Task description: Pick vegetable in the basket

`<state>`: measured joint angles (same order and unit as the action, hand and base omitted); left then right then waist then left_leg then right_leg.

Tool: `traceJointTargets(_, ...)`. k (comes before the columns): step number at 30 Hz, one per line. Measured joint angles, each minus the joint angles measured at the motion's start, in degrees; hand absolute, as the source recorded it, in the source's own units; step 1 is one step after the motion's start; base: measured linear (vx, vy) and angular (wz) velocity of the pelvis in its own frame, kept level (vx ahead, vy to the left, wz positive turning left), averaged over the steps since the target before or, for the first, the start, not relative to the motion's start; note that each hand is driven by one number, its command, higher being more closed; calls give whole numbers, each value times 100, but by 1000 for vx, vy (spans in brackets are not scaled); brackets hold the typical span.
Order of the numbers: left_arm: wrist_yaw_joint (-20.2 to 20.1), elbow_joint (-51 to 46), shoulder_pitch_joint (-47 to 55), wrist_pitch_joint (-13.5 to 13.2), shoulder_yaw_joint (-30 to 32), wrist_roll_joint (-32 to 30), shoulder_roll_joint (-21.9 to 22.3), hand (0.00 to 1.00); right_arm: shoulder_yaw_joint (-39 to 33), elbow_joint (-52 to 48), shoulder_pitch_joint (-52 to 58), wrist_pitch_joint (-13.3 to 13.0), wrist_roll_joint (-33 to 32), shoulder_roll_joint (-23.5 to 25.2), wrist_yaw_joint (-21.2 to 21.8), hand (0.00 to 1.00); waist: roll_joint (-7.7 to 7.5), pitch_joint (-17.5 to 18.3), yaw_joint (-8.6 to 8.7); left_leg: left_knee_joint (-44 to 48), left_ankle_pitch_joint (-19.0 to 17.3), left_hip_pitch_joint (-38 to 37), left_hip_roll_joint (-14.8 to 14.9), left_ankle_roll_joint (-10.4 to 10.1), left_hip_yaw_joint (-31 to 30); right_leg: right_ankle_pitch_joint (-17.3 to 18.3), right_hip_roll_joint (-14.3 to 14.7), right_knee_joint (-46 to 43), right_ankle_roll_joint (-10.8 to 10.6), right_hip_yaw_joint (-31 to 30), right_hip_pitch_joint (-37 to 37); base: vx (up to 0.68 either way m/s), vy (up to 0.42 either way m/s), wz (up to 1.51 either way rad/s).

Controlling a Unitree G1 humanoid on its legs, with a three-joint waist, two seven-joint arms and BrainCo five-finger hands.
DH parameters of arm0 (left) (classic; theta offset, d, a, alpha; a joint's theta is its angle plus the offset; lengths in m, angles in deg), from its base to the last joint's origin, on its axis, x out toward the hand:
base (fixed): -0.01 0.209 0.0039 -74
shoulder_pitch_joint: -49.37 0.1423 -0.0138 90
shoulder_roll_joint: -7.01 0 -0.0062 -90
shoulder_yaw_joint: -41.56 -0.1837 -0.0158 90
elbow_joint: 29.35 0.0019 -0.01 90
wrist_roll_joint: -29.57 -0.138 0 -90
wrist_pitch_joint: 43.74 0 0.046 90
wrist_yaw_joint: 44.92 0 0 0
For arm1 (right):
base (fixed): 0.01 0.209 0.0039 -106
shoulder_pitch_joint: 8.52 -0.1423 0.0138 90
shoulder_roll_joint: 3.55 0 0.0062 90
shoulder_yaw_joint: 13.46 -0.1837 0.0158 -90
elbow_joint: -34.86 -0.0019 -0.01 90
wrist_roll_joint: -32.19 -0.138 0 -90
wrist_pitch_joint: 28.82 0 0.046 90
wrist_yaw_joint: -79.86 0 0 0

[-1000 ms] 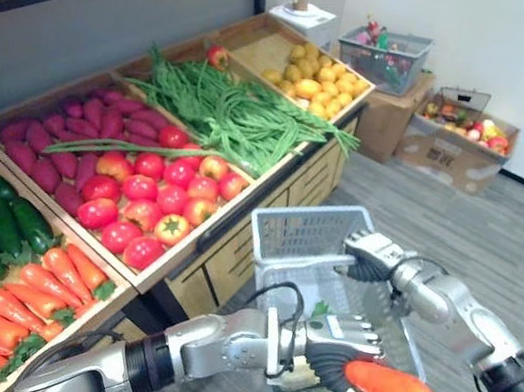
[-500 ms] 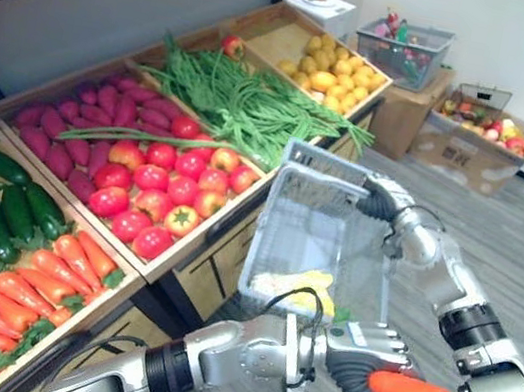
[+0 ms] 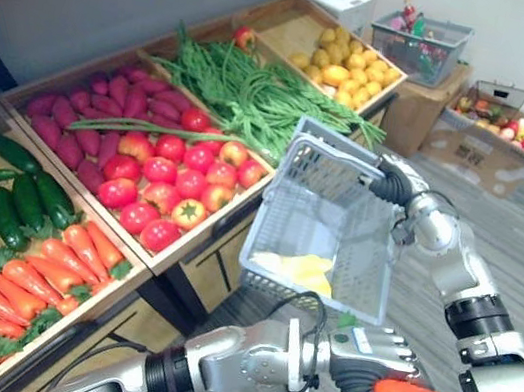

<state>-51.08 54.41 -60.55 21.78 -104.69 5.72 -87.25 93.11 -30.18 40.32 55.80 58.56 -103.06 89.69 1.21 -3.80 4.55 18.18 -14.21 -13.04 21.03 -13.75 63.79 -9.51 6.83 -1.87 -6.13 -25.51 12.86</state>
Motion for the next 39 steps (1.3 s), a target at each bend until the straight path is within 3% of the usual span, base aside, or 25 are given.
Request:
traceJointTargets(17, -58, 10, 10, 4, 143, -388, 9, 100, 321, -1269, 1179, -279, -48, -1058, 803, 100, -29, -34, 19, 4, -26, 5, 5, -5, 4, 2, -10, 20, -2, 13, -7, -4, -3, 0)
traceJointTargets(22, -54, 41, 11, 36, 201, -627, 11, 100, 330, -1411, 1446, -341, -96, -1169, 841, 100, -33, -36, 25, 5, -28, 4, 4, -7, 4, 3, -11, 19, -2, 13, -7, 0, 0, 0)
traceJointTargets(29, 137, 557, 13, 323, 769, -989, 152, 100, 327, -1771, 1845, -354, -214, -1197, 1018, 100, -54, -49, 22, 12, -32, 16, 5, -14, -10, 3, -23, 17, -2, 28, -5, 0, 0, 1)
traceJointTargets(39, 348, 1716, 8, 831, 1443, -1914, 791, 100, 176, -1858, 2043, -359, -212, -1154, 1050, 100, -57, -50, 15, 196, -159, 94, 54, 16, -63, 3, -67, 20, -3, 62, 1, -14, -3, 2)
